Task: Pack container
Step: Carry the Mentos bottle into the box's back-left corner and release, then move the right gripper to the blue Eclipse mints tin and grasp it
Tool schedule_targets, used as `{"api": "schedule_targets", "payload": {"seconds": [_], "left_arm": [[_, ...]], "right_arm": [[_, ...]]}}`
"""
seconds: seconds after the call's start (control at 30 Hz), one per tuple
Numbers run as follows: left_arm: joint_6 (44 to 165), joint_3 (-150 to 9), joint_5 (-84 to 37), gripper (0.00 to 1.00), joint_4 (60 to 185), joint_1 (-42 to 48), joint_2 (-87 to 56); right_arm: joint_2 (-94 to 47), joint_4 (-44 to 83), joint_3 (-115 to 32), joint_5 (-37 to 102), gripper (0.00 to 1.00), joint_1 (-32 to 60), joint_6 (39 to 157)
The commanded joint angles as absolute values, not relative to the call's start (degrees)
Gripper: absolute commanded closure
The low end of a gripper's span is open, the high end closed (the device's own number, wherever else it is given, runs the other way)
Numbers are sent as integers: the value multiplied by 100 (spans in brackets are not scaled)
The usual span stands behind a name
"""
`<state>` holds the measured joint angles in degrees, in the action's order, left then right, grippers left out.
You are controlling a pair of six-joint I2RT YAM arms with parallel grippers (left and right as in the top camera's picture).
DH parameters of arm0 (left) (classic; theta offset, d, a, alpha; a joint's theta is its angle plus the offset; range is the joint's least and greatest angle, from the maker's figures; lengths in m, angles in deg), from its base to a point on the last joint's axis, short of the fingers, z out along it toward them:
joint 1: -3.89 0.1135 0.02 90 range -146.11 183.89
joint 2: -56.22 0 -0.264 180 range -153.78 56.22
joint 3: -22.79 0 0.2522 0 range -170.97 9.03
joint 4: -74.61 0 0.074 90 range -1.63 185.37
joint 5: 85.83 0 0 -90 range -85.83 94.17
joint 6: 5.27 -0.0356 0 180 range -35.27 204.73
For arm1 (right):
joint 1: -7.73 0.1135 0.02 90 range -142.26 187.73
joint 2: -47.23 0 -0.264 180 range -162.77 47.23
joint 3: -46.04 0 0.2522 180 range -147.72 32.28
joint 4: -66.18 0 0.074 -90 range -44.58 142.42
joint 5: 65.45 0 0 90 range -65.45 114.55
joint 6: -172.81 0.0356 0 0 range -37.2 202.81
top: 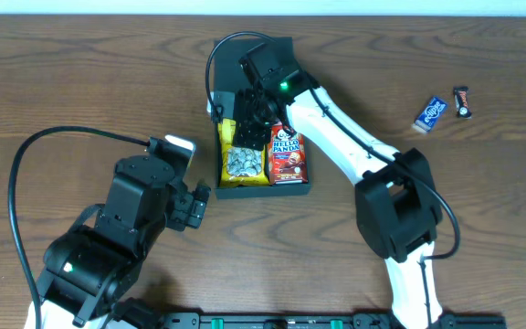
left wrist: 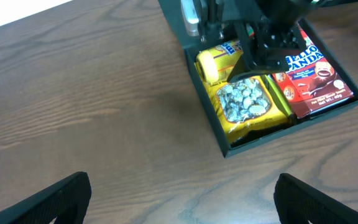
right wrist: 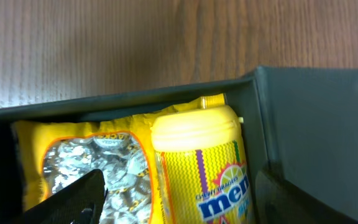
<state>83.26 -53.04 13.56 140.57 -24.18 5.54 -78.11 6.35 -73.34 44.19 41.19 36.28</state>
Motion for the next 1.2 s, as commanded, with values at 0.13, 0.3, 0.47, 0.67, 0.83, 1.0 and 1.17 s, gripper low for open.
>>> {"api": "schedule_targets", "payload": {"seconds": [0.13, 0.3, 0.47, 0.67, 0.83, 1.0, 1.17], "left_arm": [[8363, -5345, 1356, 5, 14066, -2420, 567], [8365, -5345, 1356, 5, 14066, -2420, 567], [8365, -5345, 1356, 5, 14066, -2420, 567], [8363, -5345, 1356, 5, 14066, -2420, 567], [8363, -5345, 1356, 5, 14066, -2420, 567], [8363, -5345, 1356, 5, 14066, -2420, 567], [8365, -5345, 1356, 5, 14066, -2420, 567]], "right_arm": [[-6620, 570, -7579, 4229, 25, 3677, 4426], [-6366, 570, -7579, 3755, 13, 3096, 4992], [-6419, 502, -7557, 3741, 1, 2344, 5600], [-6644, 480, -7553, 3881, 1, 1290, 6723], [-6913, 362, -7483, 3873, 1, 659, 7429], [-7278, 616, -7413, 3746, 1, 335, 7960], [-7641, 684, -7411, 2887, 1, 213, 9370]]}}
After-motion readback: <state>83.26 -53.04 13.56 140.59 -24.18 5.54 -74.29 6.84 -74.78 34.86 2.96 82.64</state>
